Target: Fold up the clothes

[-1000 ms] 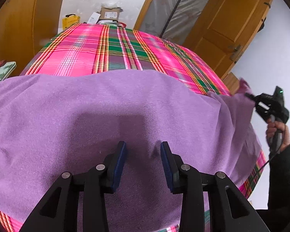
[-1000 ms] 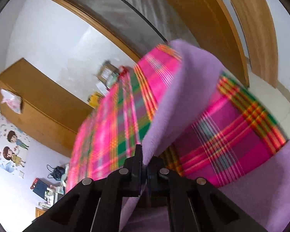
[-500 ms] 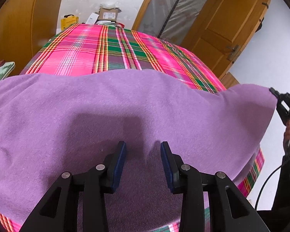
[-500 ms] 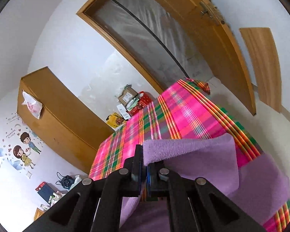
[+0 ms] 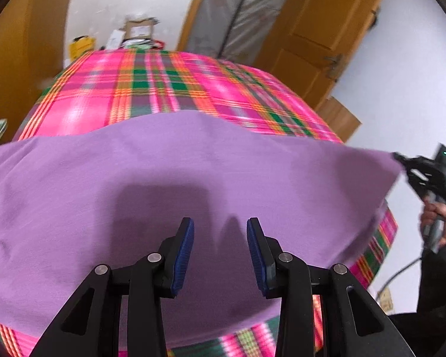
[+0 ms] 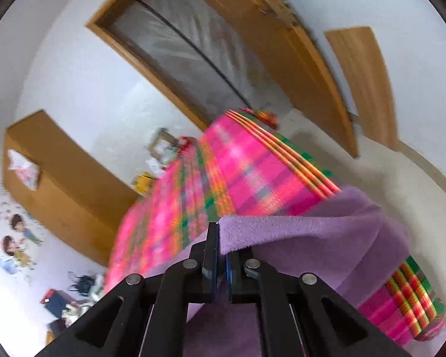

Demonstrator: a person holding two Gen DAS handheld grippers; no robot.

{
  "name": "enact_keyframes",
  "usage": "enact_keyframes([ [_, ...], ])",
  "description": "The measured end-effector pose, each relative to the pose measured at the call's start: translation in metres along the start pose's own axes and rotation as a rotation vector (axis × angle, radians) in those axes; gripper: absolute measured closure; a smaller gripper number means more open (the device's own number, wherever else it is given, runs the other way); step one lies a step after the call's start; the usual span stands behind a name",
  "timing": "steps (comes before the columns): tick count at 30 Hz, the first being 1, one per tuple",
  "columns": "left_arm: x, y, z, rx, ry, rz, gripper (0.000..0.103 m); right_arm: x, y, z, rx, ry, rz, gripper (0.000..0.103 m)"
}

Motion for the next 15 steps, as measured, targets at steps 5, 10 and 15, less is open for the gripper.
enact_keyframes([
  [5, -0.032, 0.0, 0.012, 0.033, -0.041, 0.102, 0.065, -0.027, -0.017, 0.03, 0.098, -0.062, 0.069, 0.087],
  [10, -0.065, -0.001, 0.025, 0.061, -0.096, 0.203, 0.051, -0.025, -0.03, 0.012, 0.097, -0.033, 0.058, 0.076],
  [15, -0.093, -0.003, 0.039, 0.092, -0.136, 0.284, 0.051, -0.027, -0.055, 0.014, 0.155, 0.005, 0.063, 0.073],
])
Point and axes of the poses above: each gripper's, at about its wrist camera, not at the fingertips, and z roughly the way its jaws point, x to its left, y to its top, the point moved 4 cm from there along z, roughly the way its jaws point, and after that the axes turned 8 degrees about z, right-handed, at the moved point
